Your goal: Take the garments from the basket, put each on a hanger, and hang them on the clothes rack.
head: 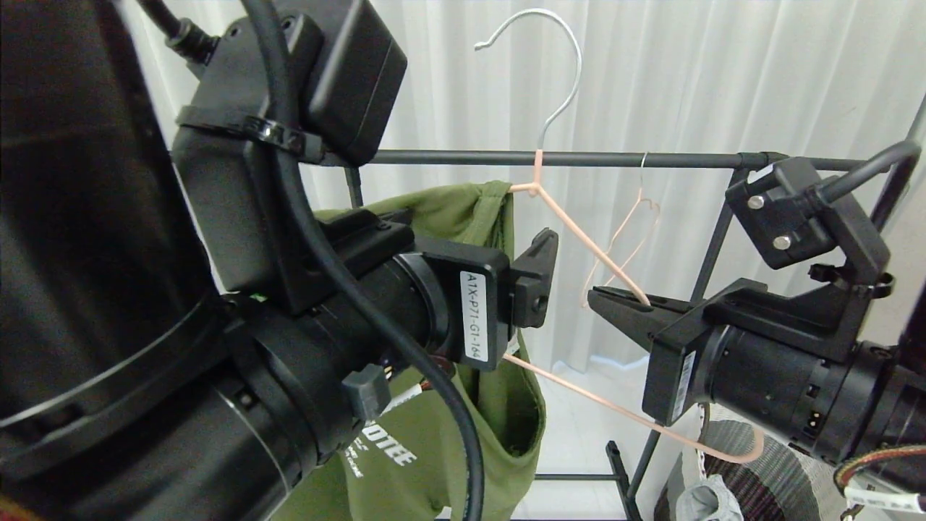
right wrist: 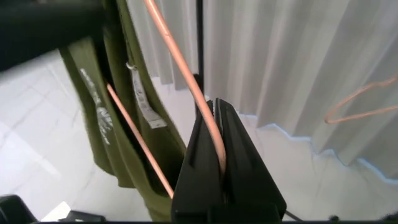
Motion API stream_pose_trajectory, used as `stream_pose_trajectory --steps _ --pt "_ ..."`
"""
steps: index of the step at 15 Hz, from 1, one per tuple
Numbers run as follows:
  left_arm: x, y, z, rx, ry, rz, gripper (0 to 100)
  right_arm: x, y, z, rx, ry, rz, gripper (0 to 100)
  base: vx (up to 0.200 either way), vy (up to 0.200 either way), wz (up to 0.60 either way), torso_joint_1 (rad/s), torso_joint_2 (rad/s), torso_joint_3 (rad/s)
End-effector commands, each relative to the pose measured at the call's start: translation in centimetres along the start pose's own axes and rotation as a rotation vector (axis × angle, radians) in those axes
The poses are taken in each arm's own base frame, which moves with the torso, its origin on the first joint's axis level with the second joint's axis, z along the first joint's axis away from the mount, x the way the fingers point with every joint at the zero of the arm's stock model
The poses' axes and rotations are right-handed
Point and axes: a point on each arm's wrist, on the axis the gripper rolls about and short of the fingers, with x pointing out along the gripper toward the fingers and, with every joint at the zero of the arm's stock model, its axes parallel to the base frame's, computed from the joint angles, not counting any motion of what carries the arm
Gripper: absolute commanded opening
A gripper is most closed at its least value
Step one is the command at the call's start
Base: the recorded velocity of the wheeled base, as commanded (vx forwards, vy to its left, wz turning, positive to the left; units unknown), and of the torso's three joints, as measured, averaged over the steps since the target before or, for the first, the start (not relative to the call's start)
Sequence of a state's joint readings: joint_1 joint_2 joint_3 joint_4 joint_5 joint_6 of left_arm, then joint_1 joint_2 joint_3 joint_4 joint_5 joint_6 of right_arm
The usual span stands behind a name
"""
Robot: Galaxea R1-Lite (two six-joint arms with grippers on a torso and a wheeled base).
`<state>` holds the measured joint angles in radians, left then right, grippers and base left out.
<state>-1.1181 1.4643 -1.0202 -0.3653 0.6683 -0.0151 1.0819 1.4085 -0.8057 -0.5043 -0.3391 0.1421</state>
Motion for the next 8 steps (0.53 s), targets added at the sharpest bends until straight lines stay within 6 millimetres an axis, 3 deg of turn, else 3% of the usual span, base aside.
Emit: stream_pose_trajectory --steps 1,5,8 --pt "-1.1 0.9 -0.3 0.030 0.000 0.000 100 -0.4 -0.9 0.1 0.003 -0.009 -0.030 0 0.000 0.000 0.00 0.000 0.00 0.000" --pt "-3.4 3.2 -0.9 0.117 -0.007 0.019 100 -1.2 -2.9 0.2 -0.044 -0.015 -0.085 0 0.000 0.000 0.00 0.000 0.00 0.000" --pt "-2.7 6.6 -0.6 0.292 -0.017 0.060 100 -2.1 -3.2 0.1 -0.055 -0.021 -0.073 0 0.000 0.000 0.00 0.000 0.00 0.000"
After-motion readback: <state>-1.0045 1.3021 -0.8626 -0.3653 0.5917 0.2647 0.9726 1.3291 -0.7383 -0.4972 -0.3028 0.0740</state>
